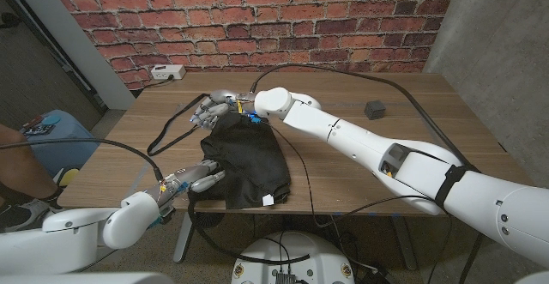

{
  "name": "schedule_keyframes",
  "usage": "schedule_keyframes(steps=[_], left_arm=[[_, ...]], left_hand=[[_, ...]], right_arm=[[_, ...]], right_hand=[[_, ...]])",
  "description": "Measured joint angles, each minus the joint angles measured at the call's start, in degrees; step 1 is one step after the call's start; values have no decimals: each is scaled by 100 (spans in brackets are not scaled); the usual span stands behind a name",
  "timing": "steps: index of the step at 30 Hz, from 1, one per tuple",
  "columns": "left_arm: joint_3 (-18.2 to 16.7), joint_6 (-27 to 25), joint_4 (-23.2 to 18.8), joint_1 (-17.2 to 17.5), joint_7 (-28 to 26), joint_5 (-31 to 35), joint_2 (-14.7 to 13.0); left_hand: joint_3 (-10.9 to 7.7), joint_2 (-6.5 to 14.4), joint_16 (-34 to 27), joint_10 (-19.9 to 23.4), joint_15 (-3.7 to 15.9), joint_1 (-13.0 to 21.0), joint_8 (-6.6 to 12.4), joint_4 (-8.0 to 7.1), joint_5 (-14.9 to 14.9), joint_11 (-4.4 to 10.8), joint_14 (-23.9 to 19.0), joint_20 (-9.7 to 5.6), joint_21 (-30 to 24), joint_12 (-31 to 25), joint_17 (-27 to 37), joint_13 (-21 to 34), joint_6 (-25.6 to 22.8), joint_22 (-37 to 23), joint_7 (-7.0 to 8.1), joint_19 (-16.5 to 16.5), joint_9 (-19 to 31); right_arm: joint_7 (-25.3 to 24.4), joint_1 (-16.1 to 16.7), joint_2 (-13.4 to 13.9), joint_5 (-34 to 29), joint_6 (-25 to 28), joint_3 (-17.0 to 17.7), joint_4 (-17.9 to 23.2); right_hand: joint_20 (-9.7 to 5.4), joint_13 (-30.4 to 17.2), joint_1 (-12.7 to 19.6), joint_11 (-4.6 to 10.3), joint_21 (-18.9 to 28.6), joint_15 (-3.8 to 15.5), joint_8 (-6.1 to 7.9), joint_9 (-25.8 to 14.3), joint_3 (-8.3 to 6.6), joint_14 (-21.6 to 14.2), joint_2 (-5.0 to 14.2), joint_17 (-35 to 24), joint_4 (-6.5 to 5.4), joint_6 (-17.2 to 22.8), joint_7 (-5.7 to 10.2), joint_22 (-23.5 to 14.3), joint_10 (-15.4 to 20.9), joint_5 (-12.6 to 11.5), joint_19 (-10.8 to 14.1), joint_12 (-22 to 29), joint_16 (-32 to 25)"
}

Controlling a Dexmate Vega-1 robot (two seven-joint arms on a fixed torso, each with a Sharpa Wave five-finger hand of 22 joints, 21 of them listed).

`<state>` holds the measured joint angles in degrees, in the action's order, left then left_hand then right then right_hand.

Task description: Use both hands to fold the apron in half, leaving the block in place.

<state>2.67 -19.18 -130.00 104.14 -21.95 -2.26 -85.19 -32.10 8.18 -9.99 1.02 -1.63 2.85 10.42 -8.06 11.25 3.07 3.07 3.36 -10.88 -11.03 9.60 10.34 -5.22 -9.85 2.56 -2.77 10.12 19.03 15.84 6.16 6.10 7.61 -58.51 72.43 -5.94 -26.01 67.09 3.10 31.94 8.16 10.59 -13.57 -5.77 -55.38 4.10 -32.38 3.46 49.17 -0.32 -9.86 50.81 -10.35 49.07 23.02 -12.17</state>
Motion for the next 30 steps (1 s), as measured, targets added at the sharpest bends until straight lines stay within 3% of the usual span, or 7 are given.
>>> schedule_keyframes(steps=[5,8,9,16,17,19,30], left_arm=[[-552,-62,-127,364,426,366,485],[-697,-83,-173,448,691,613,695],[-801,-87,-214,506,791,696,887],[-1010,-96,-328,629,1313,1198,1389],[-1086,-96,-377,674,1392,1278,1601],[-1140,-96,-421,712,1508,1398,1776],[-1353,-100,-619,893,2034,2057,2526]], left_hand=[[-18,-10,0,0,0,10,0,17,0,0,0,0,0,0,0,0,0,0,0,0,0],[-24,-10,0,0,0,10,0,24,0,0,0,0,0,0,0,0,0,0,0,0,0],[-23,-10,0,0,0,10,0,24,0,0,0,0,0,0,0,0,0,0,0,0,0],[-23,-10,0,0,0,10,0,24,0,0,0,0,0,0,1,0,0,-1,0,0,0],[-23,-10,0,0,0,10,0,24,0,0,0,0,0,0,0,0,0,-1,0,0,0],[-23,-10,0,0,0,10,0,24,0,0,0,0,0,0,0,0,0,-1,0,0,0],[-47,-10,0,0,0,10,0,48,0,0,0,1,0,0,1,-1,-15,-1,-16,0,0]], right_arm=[[4,-6,-5,30,-27,28,-28],[4,-7,-5,37,-32,40,-39],[4,-8,-5,41,-32,44,-40],[-14,-7,-4,54,-33,66,-45],[-36,-7,-3,58,-33,69,-45],[-49,-3,0,61,-33,74,-45],[-138,49,6,88,11,114,-36]], right_hand=[[0,29,0,-20,0,0,0,0,0,0,0,0,0,-28,-28,0,-20,0,0,0,0],[0,29,0,-20,0,0,0,3,0,0,0,22,0,-28,-28,0,-20,0,0,-33,0],[0,46,0,-20,-13,0,0,20,0,0,0,26,0,-28,-28,0,-20,0,0,-45,0],[22,75,-30,-20,-49,-11,0,27,0,31,30,26,0,-28,-28,-1,-20,-28,-22,-45,0],[22,78,-30,-20,-49,-20,0,27,0,40,30,26,0,-28,-28,-1,-20,-28,-22,-45,0],[22,81,-29,-20,-49,-20,0,27,0,40,30,26,0,-28,-28,0,-20,-28,-22,-77,0],[42,131,-51,-20,-49,-10,23,51,32,50,52,53,33,-27,-28,-1,-20,-28,-42,-99,0]])
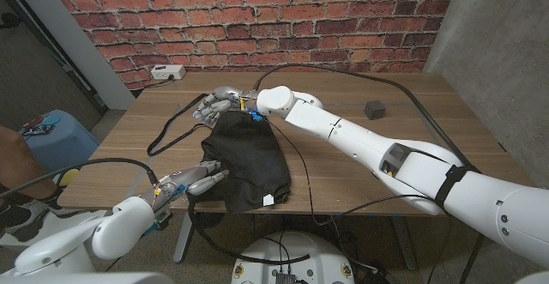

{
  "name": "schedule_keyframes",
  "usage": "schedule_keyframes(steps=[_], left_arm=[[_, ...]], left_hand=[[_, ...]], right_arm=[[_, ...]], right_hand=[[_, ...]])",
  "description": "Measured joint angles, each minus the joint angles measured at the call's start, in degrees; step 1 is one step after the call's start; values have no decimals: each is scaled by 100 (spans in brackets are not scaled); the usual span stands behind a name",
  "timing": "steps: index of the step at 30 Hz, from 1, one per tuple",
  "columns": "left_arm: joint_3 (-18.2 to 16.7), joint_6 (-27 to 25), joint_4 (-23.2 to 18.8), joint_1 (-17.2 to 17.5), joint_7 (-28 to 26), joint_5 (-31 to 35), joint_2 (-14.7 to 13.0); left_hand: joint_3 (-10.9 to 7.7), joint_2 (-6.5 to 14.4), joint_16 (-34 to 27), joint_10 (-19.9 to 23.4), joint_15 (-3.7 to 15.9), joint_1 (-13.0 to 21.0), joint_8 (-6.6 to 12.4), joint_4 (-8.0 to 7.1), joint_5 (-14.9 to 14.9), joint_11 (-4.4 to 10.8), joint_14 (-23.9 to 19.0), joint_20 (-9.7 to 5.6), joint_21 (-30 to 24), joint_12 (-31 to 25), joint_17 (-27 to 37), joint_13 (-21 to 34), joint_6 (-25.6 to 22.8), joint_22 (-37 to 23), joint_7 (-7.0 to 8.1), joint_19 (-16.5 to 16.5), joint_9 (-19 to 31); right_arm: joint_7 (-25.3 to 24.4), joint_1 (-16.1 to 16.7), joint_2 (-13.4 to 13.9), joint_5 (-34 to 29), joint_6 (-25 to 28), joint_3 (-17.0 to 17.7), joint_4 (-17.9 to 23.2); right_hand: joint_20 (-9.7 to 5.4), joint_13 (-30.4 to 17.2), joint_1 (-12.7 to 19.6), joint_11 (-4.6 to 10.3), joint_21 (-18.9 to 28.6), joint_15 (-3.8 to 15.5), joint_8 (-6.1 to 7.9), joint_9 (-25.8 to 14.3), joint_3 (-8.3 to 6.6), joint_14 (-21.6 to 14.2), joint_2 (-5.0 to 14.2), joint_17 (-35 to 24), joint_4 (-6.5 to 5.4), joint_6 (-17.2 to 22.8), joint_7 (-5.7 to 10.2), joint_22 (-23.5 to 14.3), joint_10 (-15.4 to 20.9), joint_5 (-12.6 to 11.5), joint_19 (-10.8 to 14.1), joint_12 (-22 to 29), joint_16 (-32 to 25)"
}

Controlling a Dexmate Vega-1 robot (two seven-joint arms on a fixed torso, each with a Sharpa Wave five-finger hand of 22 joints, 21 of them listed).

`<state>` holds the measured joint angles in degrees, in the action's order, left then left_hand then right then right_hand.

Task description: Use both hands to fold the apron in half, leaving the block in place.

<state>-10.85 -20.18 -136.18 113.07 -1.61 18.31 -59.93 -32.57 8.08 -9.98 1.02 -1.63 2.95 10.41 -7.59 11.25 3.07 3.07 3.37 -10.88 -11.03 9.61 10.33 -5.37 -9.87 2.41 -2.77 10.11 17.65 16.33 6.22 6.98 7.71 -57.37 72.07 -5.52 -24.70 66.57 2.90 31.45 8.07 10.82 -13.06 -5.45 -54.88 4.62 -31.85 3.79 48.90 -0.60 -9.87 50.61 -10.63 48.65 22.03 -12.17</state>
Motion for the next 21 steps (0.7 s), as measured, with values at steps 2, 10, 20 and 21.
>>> schedule_keyframes(steps=[2,10,20,21], left_arm=[[-29,16,-21,22,86,100,86],[-174,164,-99,105,388,428,462],[-338,360,-173,139,686,736,869],[-359,375,-186,147,712,762,926]], left_hand=[[0,0,0,0,0,0,0,0,0,0,0,0,0,0,0,0,-16,0,-15,0,0],[-16,0,0,0,0,0,0,-16,0,0,0,0,0,0,0,0,-15,0,-16,0,0],[-15,0,0,0,0,0,0,-16,-18,0,0,0,0,0,1,-1,-15,-1,-15,0,0],[-32,0,0,0,0,0,0,1,-23,0,0,0,0,0,1,-1,-23,-1,-8,0,0]], right_arm=[[-14,10,0,6,7,3,8],[-93,66,26,30,62,32,89],[-204,138,93,54,171,60,235],[-218,143,100,58,184,63,246]], right_hand=[[0,1,0,0,-14,-23,0,3,0,23,0,0,0,-5,-5,0,0,0,0,-22,0],[-1,27,0,-21,-35,-21,0,2,0,41,0,0,0,-54,8,0,-22,0,0,-42,0],[29,54,-23,-21,-34,-43,0,2,0,63,23,-1,0,-53,8,-1,-22,0,-31,-85,0],[8,54,-23,-21,-34,-43,0,2,-2,63,23,-1,2,-53,8,-1,-22,0,-52,-85,0]])
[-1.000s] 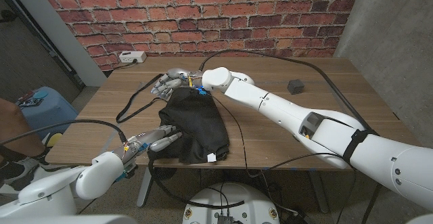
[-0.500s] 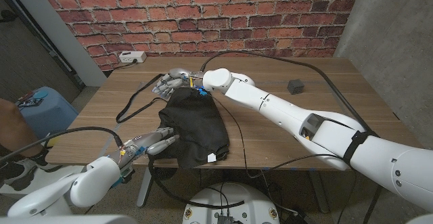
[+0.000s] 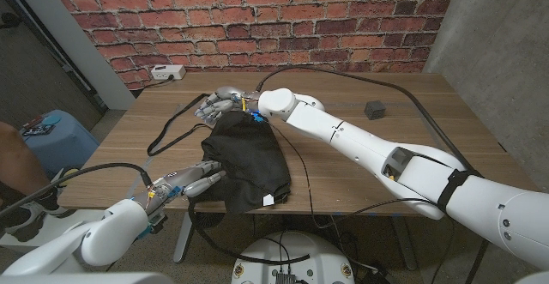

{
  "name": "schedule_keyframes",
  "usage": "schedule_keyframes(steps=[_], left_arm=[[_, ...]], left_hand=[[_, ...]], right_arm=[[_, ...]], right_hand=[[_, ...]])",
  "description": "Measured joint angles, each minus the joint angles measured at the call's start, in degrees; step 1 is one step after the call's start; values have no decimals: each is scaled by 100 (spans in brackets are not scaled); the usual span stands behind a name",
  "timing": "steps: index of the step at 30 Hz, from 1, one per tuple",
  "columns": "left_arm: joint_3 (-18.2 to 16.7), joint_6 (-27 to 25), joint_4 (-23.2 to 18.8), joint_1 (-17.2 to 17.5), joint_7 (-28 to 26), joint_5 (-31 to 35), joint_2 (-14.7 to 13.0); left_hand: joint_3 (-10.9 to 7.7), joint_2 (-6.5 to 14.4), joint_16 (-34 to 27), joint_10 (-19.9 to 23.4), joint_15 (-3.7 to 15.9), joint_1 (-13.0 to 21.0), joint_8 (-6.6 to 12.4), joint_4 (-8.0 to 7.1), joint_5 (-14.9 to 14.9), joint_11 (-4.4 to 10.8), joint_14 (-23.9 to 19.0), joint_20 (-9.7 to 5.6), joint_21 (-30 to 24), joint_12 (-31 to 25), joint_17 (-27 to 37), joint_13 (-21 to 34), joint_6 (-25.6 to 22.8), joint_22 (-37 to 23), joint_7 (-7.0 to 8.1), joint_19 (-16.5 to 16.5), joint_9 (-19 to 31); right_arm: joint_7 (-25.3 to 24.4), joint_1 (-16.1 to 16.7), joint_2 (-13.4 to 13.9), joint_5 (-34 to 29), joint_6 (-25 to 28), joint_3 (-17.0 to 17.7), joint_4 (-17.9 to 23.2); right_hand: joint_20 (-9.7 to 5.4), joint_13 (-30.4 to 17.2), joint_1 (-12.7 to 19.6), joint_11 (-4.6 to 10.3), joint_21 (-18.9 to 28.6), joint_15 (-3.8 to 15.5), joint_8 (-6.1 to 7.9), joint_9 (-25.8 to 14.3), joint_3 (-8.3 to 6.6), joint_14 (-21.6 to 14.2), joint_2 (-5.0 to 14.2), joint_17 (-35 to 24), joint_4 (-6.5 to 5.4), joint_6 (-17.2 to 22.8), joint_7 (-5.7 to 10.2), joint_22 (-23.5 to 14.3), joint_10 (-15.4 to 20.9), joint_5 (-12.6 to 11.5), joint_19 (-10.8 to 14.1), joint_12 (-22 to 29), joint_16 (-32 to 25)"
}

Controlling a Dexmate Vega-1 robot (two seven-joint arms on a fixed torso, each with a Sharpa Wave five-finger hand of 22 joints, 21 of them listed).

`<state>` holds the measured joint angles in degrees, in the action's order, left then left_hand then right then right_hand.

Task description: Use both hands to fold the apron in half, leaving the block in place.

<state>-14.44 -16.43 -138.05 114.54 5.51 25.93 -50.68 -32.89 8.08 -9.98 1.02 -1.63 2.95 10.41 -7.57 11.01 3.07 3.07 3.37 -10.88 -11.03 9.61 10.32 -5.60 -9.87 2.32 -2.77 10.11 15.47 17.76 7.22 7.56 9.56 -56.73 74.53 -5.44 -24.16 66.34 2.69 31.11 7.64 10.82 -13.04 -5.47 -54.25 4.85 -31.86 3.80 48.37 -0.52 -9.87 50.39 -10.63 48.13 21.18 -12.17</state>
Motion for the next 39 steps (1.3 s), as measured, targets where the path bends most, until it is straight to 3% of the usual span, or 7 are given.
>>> schedule_keyframes(steps=[8,12,13,23,34,39], left_arm=[[-71,82,-110,52,195,247,279],[-71,77,-110,52,267,371,279],[-87,71,-230,116,280,398,469],[-89,-27,-433,242,371,643,785],[-24,-6,-454,168,403,762,951],[31,29,-372,38,406,759,954]], left_hand=[[0,0,0,0,0,0,0,0,0,0,0,0,0,-22,0,0,-14,0,14,0,0],[-16,0,0,0,0,0,0,-16,1,0,0,0,0,-22,0,0,-14,0,14,0,0],[-16,0,0,0,0,0,0,-16,1,0,0,0,0,-22,0,0,-14,0,14,0,0],[-15,0,0,32,0,0,0,-16,1,-32,0,0,0,-22,0,0,-14,-1,14,0,0],[-31,0,0,31,1,0,0,-1,1,-31,-1,0,0,-22,0,0,-14,-1,14,0,0],[-31,0,0,31,1,0,0,-1,1,-31,-1,0,0,-22,0,0,-14,-1,14,0,0]], right_arm=[[-37,28,48,19,37,8,62],[-37,29,51,19,37,9,56],[-29,28,51,33,29,9,48],[59,-33,17,54,-46,2,-81],[89,-59,-1,60,-43,-8,-147],[87,-59,-1,68,-4,-7,-153]], right_hand=[[1,31,-16,-21,-50,1,0,27,-23,40,16,0,23,1,0,0,-21,0,1,-21,0],[1,33,-23,-21,-50,1,0,27,-23,40,23,0,23,1,0,0,-21,0,2,-35,0],[1,47,-23,-21,-50,1,0,27,-23,40,23,0,23,1,0,0,-21,0,2,-43,0],[1,77,-22,-21,-50,-18,22,27,-7,80,23,27,39,1,0,-1,-21,0,2,-65,0],[32,100,-49,-20,-81,-21,22,26,-31,125,49,27,63,2,0,-1,-20,0,-29,-87,0],[73,143,-74,-95,-103,-44,21,54,-31,188,31,126,63,-144,-61,-1,-96,0,-70,-151,31]])
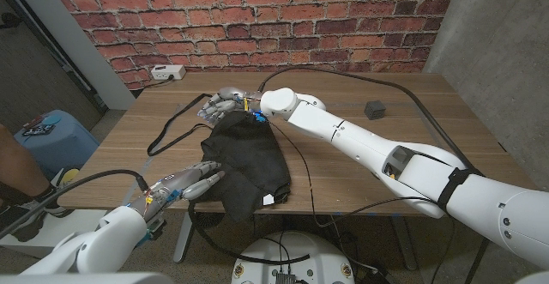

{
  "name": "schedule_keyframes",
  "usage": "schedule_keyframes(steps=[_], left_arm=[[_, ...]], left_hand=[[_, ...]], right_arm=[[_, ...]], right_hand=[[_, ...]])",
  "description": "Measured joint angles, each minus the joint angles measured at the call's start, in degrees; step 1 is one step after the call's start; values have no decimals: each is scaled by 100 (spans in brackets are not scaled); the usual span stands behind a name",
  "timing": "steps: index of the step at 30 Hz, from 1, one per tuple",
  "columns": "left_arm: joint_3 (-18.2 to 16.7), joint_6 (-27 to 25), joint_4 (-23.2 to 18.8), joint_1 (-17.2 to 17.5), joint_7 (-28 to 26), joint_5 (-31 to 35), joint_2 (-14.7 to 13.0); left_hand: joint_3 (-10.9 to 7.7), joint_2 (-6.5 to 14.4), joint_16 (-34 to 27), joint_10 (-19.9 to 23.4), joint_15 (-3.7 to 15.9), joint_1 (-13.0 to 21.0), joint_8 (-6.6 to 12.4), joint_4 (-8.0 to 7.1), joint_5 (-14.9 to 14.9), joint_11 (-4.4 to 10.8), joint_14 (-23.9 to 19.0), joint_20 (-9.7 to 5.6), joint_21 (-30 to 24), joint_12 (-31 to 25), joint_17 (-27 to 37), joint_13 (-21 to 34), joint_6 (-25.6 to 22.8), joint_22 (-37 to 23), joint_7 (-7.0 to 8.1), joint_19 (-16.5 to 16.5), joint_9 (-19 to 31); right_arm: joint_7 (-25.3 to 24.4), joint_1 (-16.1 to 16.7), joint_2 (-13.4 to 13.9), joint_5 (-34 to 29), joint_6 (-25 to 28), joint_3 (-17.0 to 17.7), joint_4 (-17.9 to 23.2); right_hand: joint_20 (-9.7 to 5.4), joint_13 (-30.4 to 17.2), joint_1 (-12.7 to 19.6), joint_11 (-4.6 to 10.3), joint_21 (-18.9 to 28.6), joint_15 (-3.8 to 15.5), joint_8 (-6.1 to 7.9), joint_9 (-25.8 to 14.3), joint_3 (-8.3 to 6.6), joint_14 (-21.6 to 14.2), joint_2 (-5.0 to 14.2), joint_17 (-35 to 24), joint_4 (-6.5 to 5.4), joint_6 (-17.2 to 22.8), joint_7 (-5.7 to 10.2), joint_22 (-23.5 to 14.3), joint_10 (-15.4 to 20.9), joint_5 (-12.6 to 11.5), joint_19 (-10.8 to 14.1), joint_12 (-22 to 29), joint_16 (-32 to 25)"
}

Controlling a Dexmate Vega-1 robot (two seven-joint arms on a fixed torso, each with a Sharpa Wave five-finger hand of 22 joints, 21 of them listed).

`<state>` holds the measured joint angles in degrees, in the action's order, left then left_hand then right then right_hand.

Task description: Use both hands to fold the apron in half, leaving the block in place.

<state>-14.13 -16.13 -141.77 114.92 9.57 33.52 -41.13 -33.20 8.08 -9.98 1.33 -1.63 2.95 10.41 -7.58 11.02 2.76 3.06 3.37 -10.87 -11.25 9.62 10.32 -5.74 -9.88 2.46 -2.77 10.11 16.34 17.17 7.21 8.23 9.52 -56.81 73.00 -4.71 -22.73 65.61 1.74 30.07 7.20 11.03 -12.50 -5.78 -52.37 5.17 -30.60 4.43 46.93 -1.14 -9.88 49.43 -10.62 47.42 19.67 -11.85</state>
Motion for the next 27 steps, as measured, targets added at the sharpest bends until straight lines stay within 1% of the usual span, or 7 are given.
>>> schedule_keyframes(steps=[4,6,9,12,16,18,27], left_arm=[[56,30,86,-134,0,-37,-27],[87,43,138,-218,-8,-67,-52],[132,60,205,-311,-22,-106,-87],[173,89,266,-393,-55,-154,-126],[242,134,378,-530,-118,-225,-202],[267,141,415,-577,-140,-245,-232],[376,165,546,-768,-247,-372,-383]], left_hand=[[0,0,0,0,0,0,0,0,0,0,0,0,0,0,0,0,0,0,0,0,0],[0,0,0,0,0,0,0,0,0,0,0,0,0,0,0,0,0,0,0,0,0],[0,0,0,0,0,0,0,0,0,0,0,0,0,0,0,0,0,0,0,0,0],[0,0,0,0,0,0,0,0,0,0,0,0,0,0,0,0,0,0,0,0,0],[-24,0,0,0,0,0,0,-24,0,0,0,0,0,0,0,0,0,0,0,0,0],[-24,0,0,0,0,0,0,-24,0,0,0,0,0,0,0,0,0,0,0,0,0],[-47,0,0,0,0,0,0,0,0,0,1,0,0,0,0,0,0,0,0,0,0]], right_arm=[[-19,0,0,10,22,18,-20],[-39,0,0,18,29,29,-37],[-48,-4,0,27,29,42,-66],[-66,-10,-7,38,27,62,-109],[-136,-12,-34,57,-1,107,-172],[-159,-12,-40,72,-25,120,-194],[-222,-3,-94,198,-180,247,-404]], right_hand=[[41,40,-48,-67,-24,-10,-10,0,0,83,-1,59,0,-81,-18,0,-69,0,-41,-80,52],[70,42,-88,-47,-63,-40,-23,0,0,150,-21,75,0,-81,-18,0,-91,0,-74,-110,64],[61,69,-141,-53,-108,-58,-22,25,0,242,-29,101,0,-132,-31,0,-161,0,-142,-176,86],[103,95,-248,-90,-131,-99,-22,26,32,345,13,138,-33,-198,-45,0,-211,0,-184,-229,86],[113,134,-326,-80,-195,-147,-22,26,57,442,6,166,-57,-254,-50,0,-261,0,-318,-294,86],[132,149,-356,-102,-195,-125,-22,26,57,481,36,166,-57,-285,-80,0,-284,0,-337,-294,86],[104,174,-423,-111,-235,-159,-22,26,80,527,15,150,-81,-317,-51,0,-293,0,-369,-315,83]])
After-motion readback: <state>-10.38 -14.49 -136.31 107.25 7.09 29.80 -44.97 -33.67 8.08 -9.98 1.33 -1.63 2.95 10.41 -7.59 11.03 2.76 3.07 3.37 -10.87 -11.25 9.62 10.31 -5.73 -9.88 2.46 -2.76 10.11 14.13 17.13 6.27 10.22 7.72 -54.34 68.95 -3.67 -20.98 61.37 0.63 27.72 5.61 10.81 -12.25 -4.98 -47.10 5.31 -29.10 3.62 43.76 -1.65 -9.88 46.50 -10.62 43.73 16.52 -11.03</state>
